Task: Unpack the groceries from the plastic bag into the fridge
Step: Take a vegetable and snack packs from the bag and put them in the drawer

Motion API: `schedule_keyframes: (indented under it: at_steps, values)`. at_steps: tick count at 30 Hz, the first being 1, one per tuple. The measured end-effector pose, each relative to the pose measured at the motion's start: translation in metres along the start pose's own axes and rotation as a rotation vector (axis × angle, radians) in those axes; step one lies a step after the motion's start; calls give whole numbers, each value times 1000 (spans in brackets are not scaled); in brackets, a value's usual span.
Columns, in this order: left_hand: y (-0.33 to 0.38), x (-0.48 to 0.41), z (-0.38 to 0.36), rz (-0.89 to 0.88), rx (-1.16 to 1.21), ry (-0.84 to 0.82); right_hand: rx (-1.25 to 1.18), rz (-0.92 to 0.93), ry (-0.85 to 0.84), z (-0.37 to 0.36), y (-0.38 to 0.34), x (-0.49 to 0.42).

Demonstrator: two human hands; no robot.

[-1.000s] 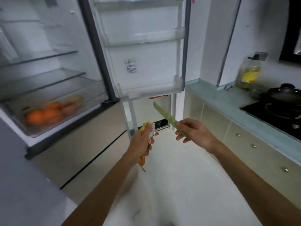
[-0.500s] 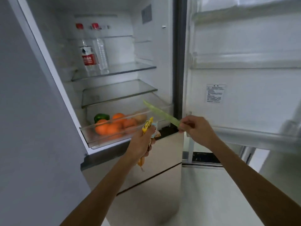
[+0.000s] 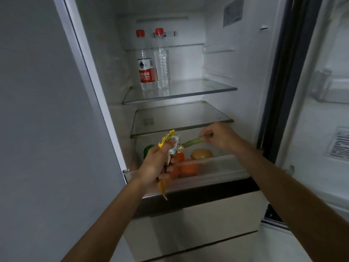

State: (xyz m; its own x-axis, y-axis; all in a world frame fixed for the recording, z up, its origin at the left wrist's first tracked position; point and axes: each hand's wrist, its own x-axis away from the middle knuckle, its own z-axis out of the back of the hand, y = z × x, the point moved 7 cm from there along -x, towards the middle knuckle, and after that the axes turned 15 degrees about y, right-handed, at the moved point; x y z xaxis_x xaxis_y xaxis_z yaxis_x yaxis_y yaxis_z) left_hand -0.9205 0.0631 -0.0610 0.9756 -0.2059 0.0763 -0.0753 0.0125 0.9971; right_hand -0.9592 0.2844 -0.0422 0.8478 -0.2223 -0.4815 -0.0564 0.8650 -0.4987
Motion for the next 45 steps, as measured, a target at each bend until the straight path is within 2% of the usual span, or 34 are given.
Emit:
schedule_keyframes:
  at_steps: [3, 7, 11, 14, 18, 23, 28, 31, 35, 37, 39, 41, 43, 45]
  values:
    - [7, -25, 12, 53, 73, -57, 113, -78, -37, -20, 25, -22]
    - [18, -56, 11, 110, 201, -104, 19, -269, -104, -35, 53, -38]
    - [26, -71, -19, 143, 315, -193, -34, -168, -89, -23, 42, -40]
    - [33, -77, -53, 128, 372, -194, -228, -192, -133, -2, 18, -20]
    - [43, -82, -103, 144, 520, -112, -539, -262, -168, 41, -12, 20]
    - [50, -67, -180, 77, 559, -84, -577, -334, -139, 95, 1, 72]
    - [46, -31, -262, -92, 393, -261, -281, -437, 55, 159, 72, 117]
    - [37, -15, -300, -265, 233, -403, 20, -497, 33, 201, 124, 156]
    - [32, -3, -295, -674, 15, -222, 303, -660, -153, 226, 188, 204]
    - [14, 16, -285, -842, -16, -239, 330, -686, -205, 224, 207, 216]
    - [-11, 39, -291, -887, -98, -405, 312, -690, -233, 217, 221, 219]
    - [-31, 59, -315, -968, -318, -565, 275, -695, -225, 211, 232, 216]
    - [-40, 62, -344, -1080, -571, -623, 278, -649, -225, 207, 240, 209]
    - [-48, 53, -369, -1112, -726, -667, 283, -597, -226, 207, 243, 204]
